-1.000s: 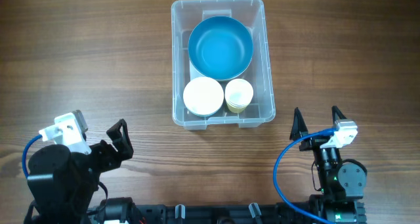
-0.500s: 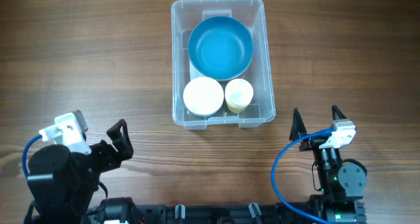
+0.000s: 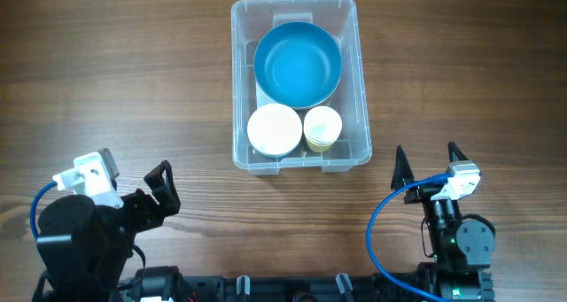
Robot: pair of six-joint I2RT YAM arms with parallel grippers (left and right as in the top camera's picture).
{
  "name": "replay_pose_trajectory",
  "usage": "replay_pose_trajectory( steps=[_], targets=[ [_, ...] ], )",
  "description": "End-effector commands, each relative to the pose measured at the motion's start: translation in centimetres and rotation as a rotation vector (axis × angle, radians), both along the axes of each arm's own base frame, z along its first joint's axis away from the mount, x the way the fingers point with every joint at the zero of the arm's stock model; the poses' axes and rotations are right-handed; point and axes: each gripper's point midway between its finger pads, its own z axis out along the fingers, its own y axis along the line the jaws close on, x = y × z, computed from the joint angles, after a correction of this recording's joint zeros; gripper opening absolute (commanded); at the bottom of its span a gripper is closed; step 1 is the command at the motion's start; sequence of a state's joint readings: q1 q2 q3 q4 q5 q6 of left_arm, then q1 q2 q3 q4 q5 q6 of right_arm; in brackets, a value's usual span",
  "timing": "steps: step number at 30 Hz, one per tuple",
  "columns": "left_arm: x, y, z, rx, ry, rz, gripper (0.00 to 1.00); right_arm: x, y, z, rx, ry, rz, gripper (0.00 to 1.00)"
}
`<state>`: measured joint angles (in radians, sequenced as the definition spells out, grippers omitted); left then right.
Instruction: Pack container
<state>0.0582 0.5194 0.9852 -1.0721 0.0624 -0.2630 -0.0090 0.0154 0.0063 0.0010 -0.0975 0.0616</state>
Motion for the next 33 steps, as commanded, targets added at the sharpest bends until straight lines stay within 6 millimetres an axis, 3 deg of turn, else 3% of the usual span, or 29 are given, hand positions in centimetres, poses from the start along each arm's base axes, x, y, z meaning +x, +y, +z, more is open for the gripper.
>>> replay_pose_trajectory(
  steps=[1, 9, 14, 16, 19, 29, 33],
  targets=[
    [0.0, -0.3, 0.0, 0.011, -0.007, -0.031, 1.00, -0.1, 0.4, 0.4, 0.006, -0.016, 0.021, 1.00],
    [-1.9, -0.4, -2.0, 0.014, -0.001, -0.027, 1.00, -0.1, 0.4, 0.4, 0.006, -0.016, 0.021, 1.00],
    [-1.6, -0.2, -6.3, 0.023, -0.098, -0.016, 1.00, -0.1, 0.4, 0.4, 0.006, -0.016, 0.021, 1.00],
    [-0.9, -0.3, -8.0, 0.021, -0.158, -0.022, 1.00, -0.1, 0.4, 0.4, 0.006, -0.016, 0.021, 1.00],
    [0.5, -0.3, -8.8, 0.025, -0.260, -0.027, 1.00, -0.1, 0.4, 0.4, 0.006, -0.016, 0.021, 1.00],
    [5.2, 0.4, -7.3, 0.061, -0.568, 0.002, 1.00, -0.1, 0.4, 0.4, 0.006, -0.016, 0.021, 1.00],
    [5.9, 0.2, -9.9, 0.057, -0.539, -0.006, 1.00, -0.1, 0.4, 0.4, 0.006, -0.016, 0.021, 1.00]
  ],
)
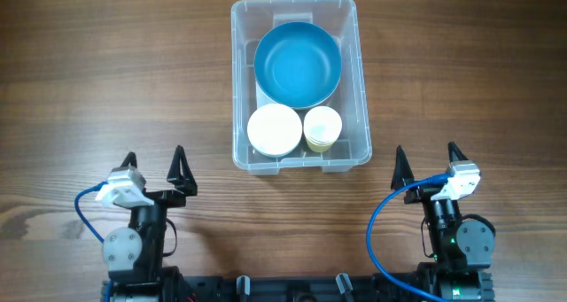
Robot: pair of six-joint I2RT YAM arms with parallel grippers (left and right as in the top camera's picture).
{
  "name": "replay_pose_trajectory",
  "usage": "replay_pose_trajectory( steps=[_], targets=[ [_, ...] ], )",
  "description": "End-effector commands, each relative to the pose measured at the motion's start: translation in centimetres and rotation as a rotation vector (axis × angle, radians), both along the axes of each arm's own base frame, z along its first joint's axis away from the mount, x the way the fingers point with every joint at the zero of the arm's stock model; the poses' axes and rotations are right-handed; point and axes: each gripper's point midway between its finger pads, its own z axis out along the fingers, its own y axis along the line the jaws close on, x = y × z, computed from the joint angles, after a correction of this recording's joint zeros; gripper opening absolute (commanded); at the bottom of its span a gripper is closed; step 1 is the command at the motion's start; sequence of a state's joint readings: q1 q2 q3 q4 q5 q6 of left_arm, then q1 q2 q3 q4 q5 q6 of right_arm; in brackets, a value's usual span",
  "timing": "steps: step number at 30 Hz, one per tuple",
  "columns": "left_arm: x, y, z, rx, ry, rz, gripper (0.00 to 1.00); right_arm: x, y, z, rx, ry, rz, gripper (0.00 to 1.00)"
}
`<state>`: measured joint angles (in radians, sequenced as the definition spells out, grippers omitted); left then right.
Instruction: Pack container
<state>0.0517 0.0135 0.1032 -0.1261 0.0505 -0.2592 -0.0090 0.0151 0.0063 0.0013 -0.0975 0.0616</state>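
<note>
A clear plastic container stands at the middle back of the wooden table. Inside it lie a blue bowl, a white bowl and a pale yellow cup. My left gripper is open near the front left, its fingers pointing toward the back with nothing between them. My right gripper is open near the front right, just right of the container's front corner, also holding nothing.
The wooden table stretches to both sides of the container. Blue cables loop beside each arm base at the front edge.
My left arm has moved from a turned pose at the far front left to a straight pose farther right, its open fingers now pointing toward the back. The right arm and the container's contents have not moved.
</note>
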Motion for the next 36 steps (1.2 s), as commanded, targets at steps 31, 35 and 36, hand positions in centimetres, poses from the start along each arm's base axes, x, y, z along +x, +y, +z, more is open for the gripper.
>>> replay_pose_trajectory(
  steps=[31, 35, 36],
  targets=[
    [0.58, -1.06, -3.32, 0.016, 0.038, -0.041, 1.00, -0.10, 0.41, 0.34, 0.006, -0.015, 0.021, 1.00],
    [0.58, -1.06, -3.32, 0.016, 0.039, -0.041, 1.00, -0.10, 0.41, 0.34, 0.006, -0.015, 0.021, 1.00],
    [0.58, -1.06, -3.32, 0.016, 0.039, -0.041, 1.00, -0.10, 0.40, 0.34, 0.006, -0.015, 0.021, 1.00]
  ],
)
